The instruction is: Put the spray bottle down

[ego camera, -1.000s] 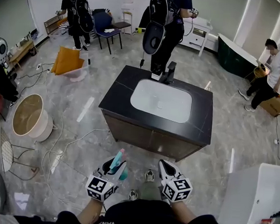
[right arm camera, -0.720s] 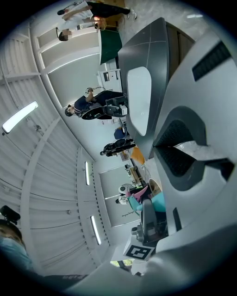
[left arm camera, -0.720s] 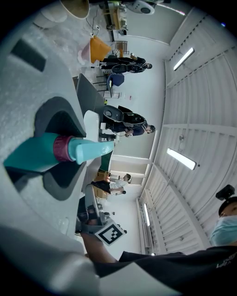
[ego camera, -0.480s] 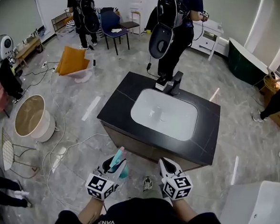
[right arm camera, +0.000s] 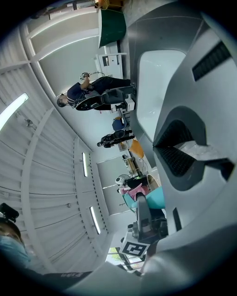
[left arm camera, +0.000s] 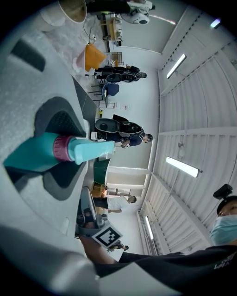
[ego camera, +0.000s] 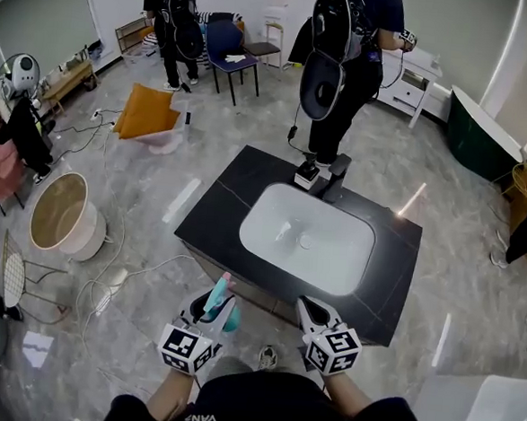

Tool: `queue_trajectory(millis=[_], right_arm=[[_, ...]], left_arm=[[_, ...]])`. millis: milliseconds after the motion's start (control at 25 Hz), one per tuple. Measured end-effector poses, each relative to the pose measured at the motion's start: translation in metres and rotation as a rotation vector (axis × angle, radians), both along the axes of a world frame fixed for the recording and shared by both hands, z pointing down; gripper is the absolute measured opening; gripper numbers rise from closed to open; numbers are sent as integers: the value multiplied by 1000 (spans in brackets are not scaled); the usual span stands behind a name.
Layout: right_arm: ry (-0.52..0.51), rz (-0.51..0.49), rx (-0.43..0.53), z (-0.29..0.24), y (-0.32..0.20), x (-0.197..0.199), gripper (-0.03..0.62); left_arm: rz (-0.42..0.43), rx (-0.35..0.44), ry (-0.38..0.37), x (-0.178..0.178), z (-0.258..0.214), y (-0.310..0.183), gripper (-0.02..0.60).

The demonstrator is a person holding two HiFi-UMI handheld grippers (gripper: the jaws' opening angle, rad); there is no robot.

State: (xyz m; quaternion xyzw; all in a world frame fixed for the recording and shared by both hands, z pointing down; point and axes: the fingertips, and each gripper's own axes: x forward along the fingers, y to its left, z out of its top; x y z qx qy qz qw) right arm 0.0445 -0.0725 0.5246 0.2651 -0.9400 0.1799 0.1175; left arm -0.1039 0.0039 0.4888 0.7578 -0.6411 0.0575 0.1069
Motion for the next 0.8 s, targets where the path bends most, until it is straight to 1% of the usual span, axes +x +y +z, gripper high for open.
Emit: queue_trajectory(millis=[200, 400, 560, 800], right_arm=[[-10, 3, -22, 6, -21, 5, -2], [-4, 10, -45, 12, -38, 4, -2], [-6, 27, -45, 14, -52, -5, -2], [-5, 86, -43, 13, -79, -19, -2]], left_arm=[[-21, -21, -20, -4, 2, -17, 152], [-26, -14, -30, -11, -5, -40, 152], [-7, -9, -32, -22, -5, -61, 152], [38, 3, -28, -45, -6, -102, 152]])
